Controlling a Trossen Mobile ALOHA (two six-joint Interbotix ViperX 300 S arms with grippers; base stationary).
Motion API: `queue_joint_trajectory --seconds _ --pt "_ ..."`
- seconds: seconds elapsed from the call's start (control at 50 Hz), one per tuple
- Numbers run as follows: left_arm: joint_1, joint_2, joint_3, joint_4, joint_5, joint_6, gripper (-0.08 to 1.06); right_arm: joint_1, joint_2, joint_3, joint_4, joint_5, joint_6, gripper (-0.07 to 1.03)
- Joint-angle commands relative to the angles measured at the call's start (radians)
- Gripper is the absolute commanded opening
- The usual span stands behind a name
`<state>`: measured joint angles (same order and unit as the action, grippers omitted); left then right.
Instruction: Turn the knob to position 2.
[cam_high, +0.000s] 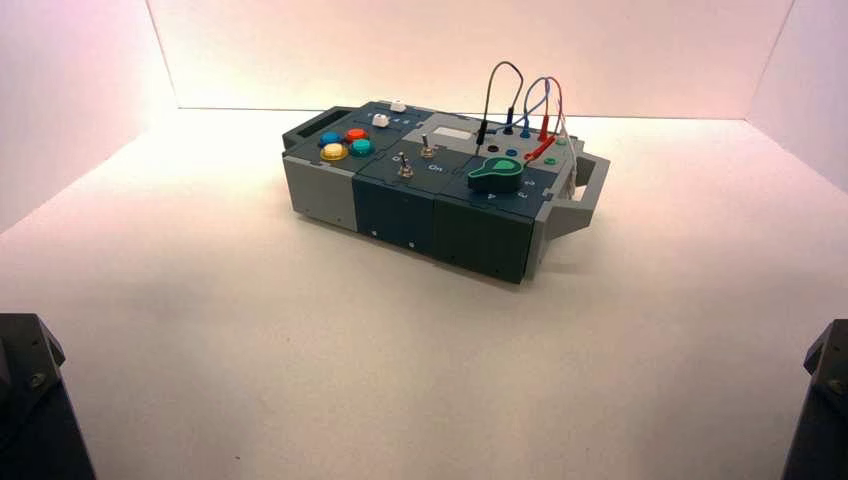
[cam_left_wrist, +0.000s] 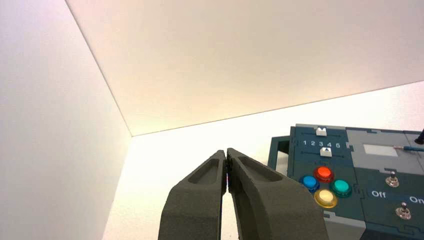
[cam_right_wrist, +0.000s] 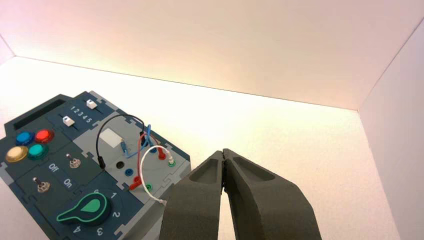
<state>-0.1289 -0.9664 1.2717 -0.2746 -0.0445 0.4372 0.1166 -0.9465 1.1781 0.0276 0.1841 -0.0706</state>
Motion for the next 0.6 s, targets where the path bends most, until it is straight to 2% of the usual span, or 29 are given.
queue_joint_trajectory --seconds 0.02,0.3,0.48,0.6 --pt "0.005 0.028 -0.026 0.002 -0.005 0.002 0.0 -0.005 0.003 -0.018 0.0 -0.014 -0.002 -0.03" --pt "0.005 0.1 -0.057 0.003 0.021 0.002 0.0 -0.005 0.003 -0.02 0.003 0.021 -0.002 -0.03" --pt "0.005 0.106 -0.084 0.002 0.121 0.002 -0.01 0.02 0.012 -0.048 0.025 0.077 0.0 -0.03" --pt "0.005 0.104 -0.11 0.002 0.173 0.002 -0.01 0.049 0.034 -0.094 0.025 0.144 -0.002 -0.03"
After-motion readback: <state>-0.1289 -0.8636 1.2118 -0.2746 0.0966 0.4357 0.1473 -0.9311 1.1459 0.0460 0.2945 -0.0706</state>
